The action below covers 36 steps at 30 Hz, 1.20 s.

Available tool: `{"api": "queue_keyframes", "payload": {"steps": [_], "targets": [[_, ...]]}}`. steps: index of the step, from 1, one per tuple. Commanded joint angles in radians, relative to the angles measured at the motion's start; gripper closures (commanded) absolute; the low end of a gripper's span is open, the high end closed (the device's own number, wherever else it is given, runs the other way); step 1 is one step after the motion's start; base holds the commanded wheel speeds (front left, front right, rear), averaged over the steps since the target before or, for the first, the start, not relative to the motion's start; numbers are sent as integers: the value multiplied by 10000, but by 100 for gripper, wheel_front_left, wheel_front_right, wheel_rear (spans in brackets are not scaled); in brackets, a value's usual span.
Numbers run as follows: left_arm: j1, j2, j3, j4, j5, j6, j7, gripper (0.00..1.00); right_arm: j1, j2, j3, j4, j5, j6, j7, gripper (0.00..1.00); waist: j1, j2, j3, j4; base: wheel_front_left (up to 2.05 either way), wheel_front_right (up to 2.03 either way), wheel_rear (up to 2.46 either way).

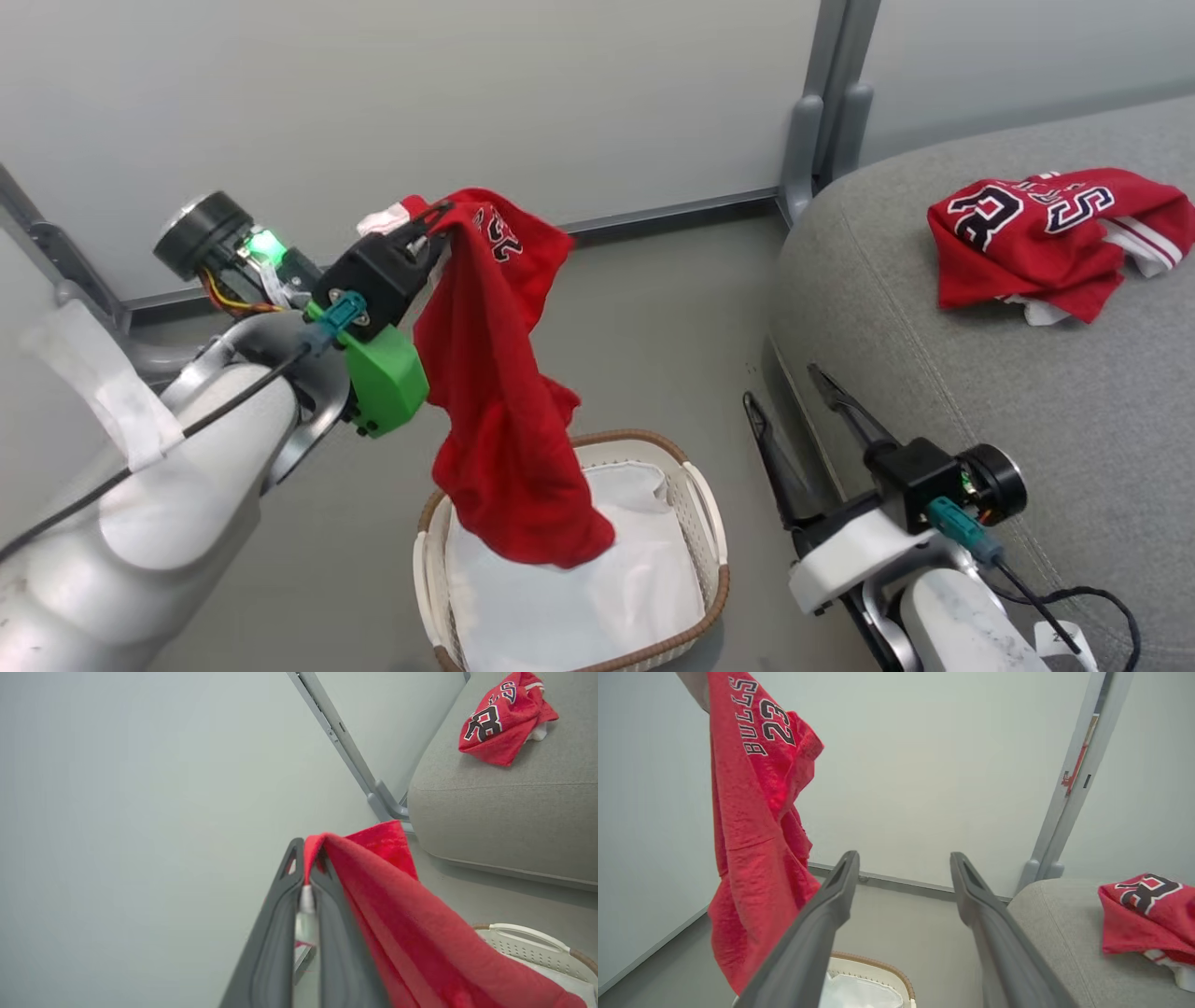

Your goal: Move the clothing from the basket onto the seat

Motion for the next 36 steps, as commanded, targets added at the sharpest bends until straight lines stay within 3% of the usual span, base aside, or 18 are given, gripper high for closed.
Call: {"api": "queue_keyframes", "payload": {"steps": [1, 6, 17, 35, 36], "targets": [[-179, 129, 50, -168, -118, -9, 108, 100, -194, -35, 212, 66, 38, -14, -5, 0, 1, 0, -194, 186, 0, 0, 0], [-589, 218, 115, -633, -164, -10, 377, 100, -721, -36, 1165, 257, 132, -14, -5, 0, 1, 0, -241, 212, 0, 0, 0], [-1247, -213, 23, -1144, -242, 22, 739, 100, -2597, -36, 2909, 1135, 724, -14, -5, 0, 1, 0, -280, 401, 0, 0, 0], [-1869, -794, -511, -1772, -216, 3, 660, 100, -4322, -32, 3473, 3236, 1153, -14, -5, 0, 1, 0, -235, 876, 0, 0, 0], [-1865, -827, -536, -1847, -228, 9, 634, 100, -4363, -33, 3568, 3331, 1261, -14, -4, 6, 1, 0, -236, 882, 0, 0, 0]]}}
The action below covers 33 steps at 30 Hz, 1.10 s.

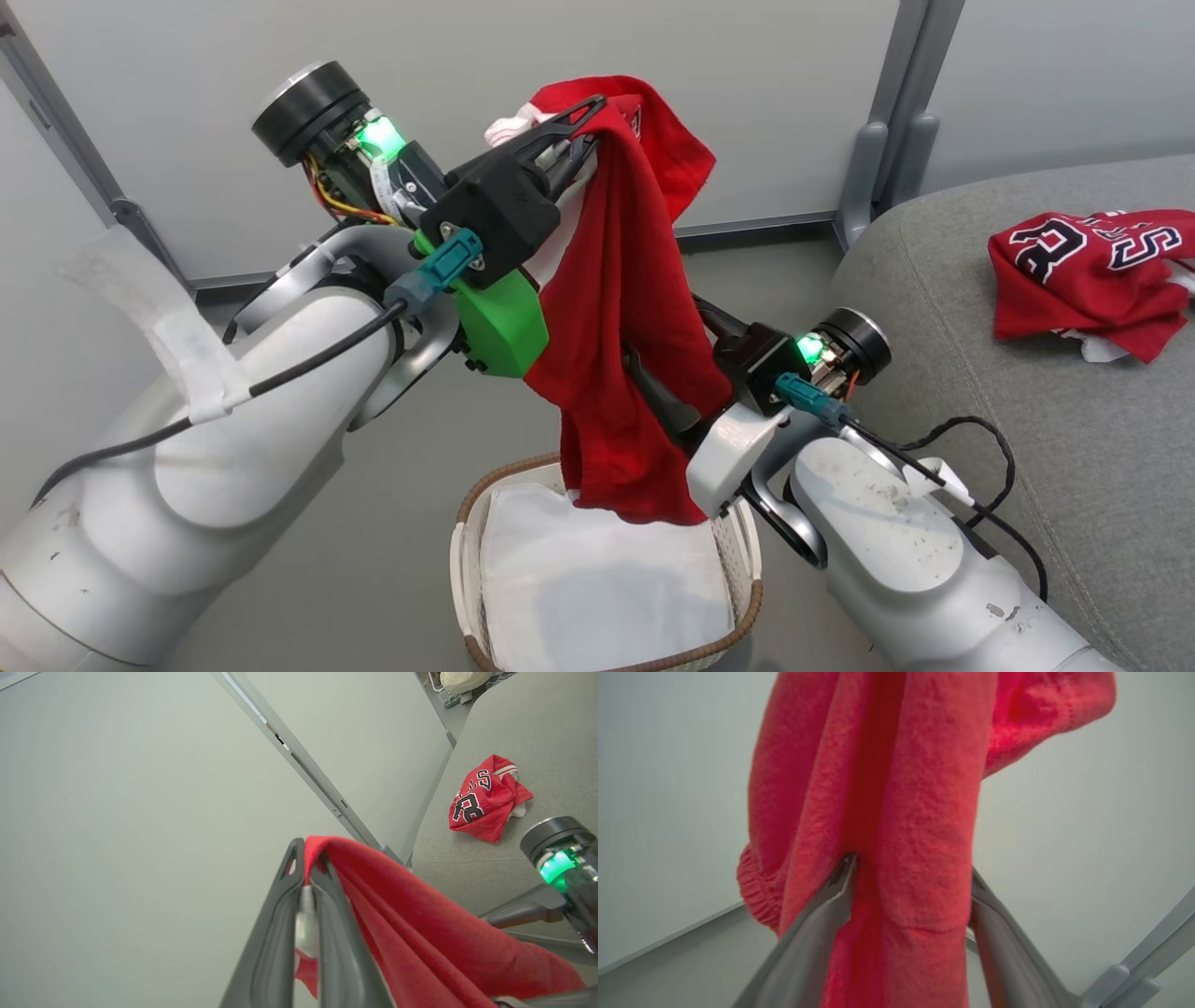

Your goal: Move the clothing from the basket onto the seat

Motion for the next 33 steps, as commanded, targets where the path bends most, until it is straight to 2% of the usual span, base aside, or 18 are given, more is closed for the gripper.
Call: {"api": "queue_keyframes", "payload": {"steps": [1, 3, 11, 12, 14, 15, 16, 24, 29, 33], "targets": [[-150, -44, -11, -97, -25, 30, -41, 100, -120, -29, 116, 79, 153, -14, -3, 54, 1, 0, -2, 7, 0, 0, 0], [-95, -55, -16, -195, -52, 91, -27, 100, -151, -29, 313, 190, 372, -14, -2, 100, 1, 0, -1, 9, 0, 0, 0], [836, 282, 373, 21, -697, 609, -105, 100, -125, -31, 372, 167, 680, -14, -3, 100, 1, 0, 17, -46, 0, 0, 0], [1045, 333, 423, 87, -788, 703, -119, 93, -88, -31, 321, 139, 663, -14, -2, 100, 1, 0, 17, -55, 0, 0, 0], [1452, 387, 567, 229, -1090, 888, -259, 60, -1, -29, 215, 48, 615, -14, -3, 100, 1, 0, 15, -72, 0, 0, 0], [1655, 381, 648, 301, -1270, 965, -349, 24, 49, -29, 135, -8, 616, -14, -3, 100, 1, 0, 14, -78, 0, 0, 0], [1951, 352, 765, 404, -1493, 1070, -479, 0, 117, -31, 24, -94, 636, -14, -3, 100, 1, 0, 13, -85, 0, 0, 0], [3997, 6, 1137, 1353, -2507, 1650, -1861, 0, 601, -31, -907, -657, 430, -14, -3, 100, 1, 0, -18, -136, 0, 0, 0], [5089, -317, 1148, 2077, -2840, 1749, -2595, 0, 976, -31, -1340, -914, 264, -14, -3, 100, 1, 0, -40, -187, 0, 0, 0], [5799, -577, 1096, 2448, -3011, 1657, -2892, 0, 1331, -29, -1537, -1036, 184, -14, -3, 100, 1, 0, -28, -247, 0, 0, 0]]}}
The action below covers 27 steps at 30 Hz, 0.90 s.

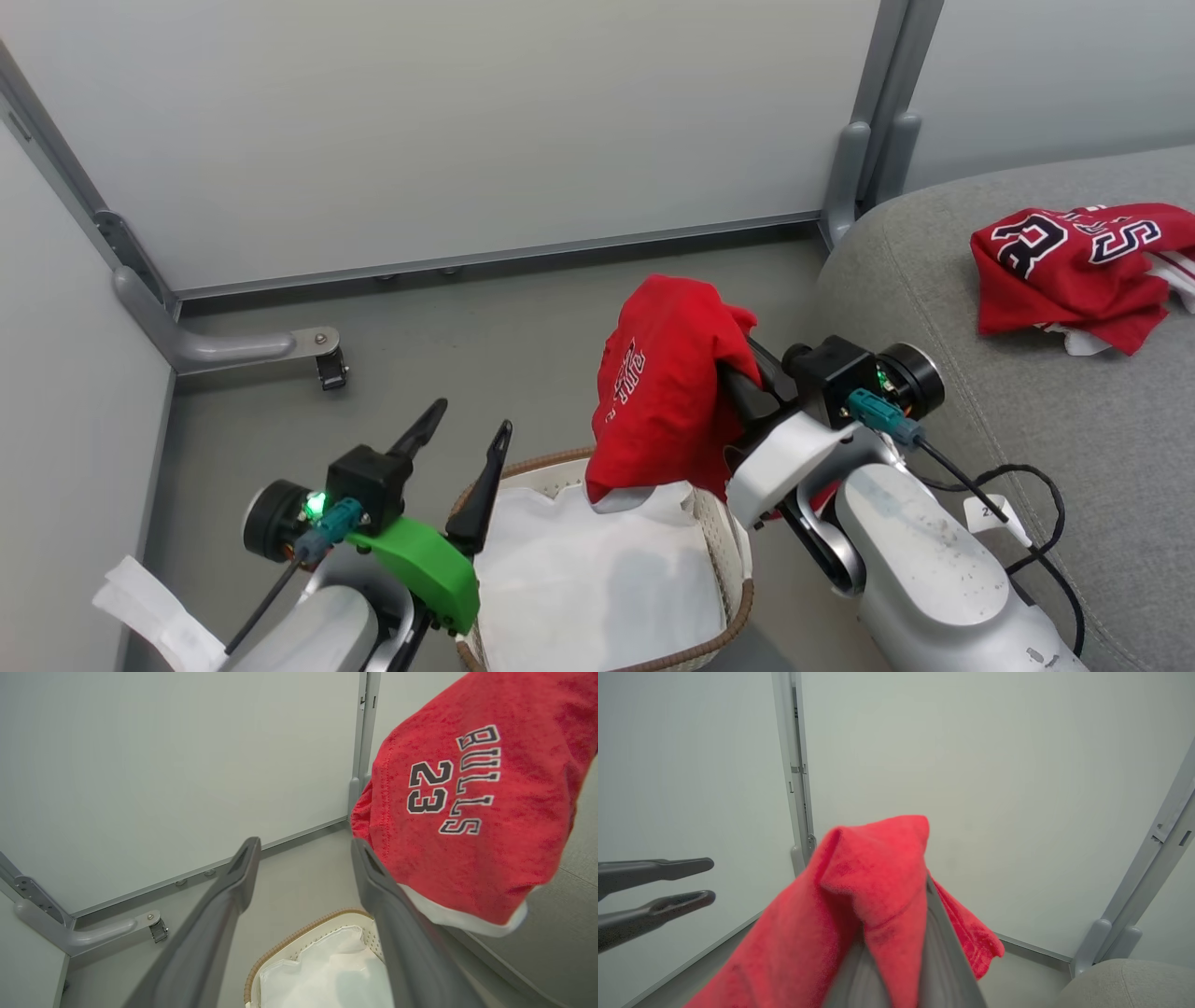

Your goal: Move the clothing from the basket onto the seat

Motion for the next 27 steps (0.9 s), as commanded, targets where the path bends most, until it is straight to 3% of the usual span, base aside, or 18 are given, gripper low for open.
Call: {"api": "queue_keyframes", "payload": {"steps": [1, 15, 27], "targets": [[278, -96, 7, 79, -88, -32, -102, 0, 206, -31, -81, -81, -93, -14, -5, 100, 0, 0, 12, -33, 0, 0, 0], [933, -772, 321, -282, 647, -150, -257, 0, 751, -33, -921, -256, -592, -14, -5, 100, 0, 0, 148, -493, 0, 0, 0], [1050, -1185, 677, -615, 1232, -279, -238, 0, 1133, -48, -2014, -784, -1328, -14, -5, 100, 0, 0, 539, -2180, 0, 0, 0]]}}
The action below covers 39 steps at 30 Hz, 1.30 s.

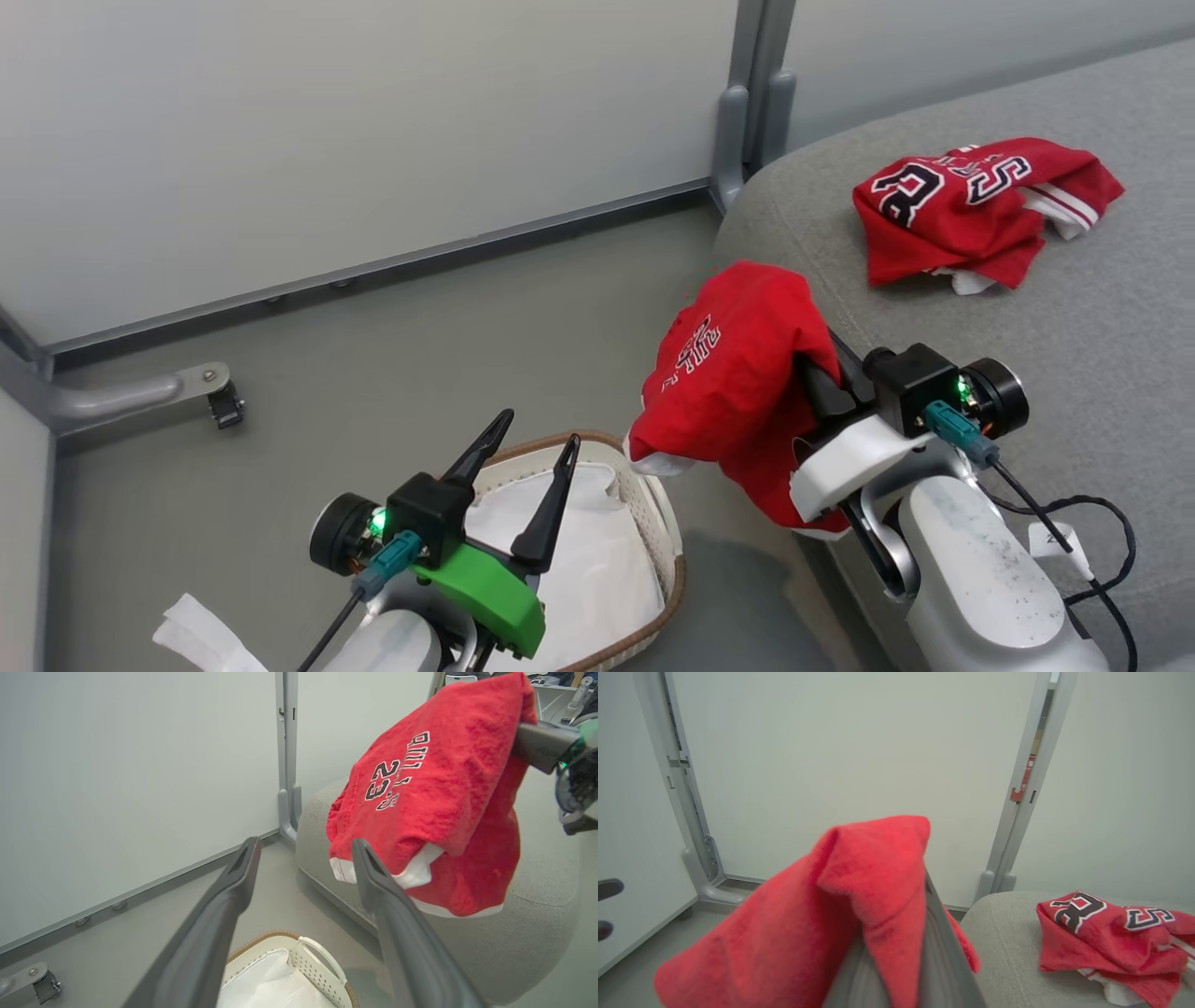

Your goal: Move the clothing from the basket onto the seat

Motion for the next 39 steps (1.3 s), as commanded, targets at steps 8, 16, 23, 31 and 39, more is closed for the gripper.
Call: {"api": "queue_keyframes", "payload": {"steps": [8, 16, 23, 31, 39], "targets": [[-143, -340, 122, 158, 401, -251, -2, 0, 531, -119, -629, -310, -231, -14, -3, 100, 0, -1, 656, -1680, 0, 0, 0], [-283, -578, 204, 399, 673, -464, 0, 0, 709, -135, -841, -425, -234, -14, -5, 100, 0, -1, 910, -2214, 0, 0, 0], [-367, -741, 224, 537, 838, -646, -1, 0, 693, -121, -954, -341, -254, -14, -5, 100, 0, -1, 1062, -2072, 0, 0, 0], [-483, -870, 223, 610, 1049, -756, 1, 0, -202, -571, -1581, -51, -118, -14, -5, 100, 0, -1, 1409, -1439, 0, 0, 0], [-775, -927, 218, 640, 1280, -806, 1, 0, -2018, -1997, -2782, 199, -182, -14, -5, 100, 0, -1, 2069, -651, 0, 0, 0]]}}
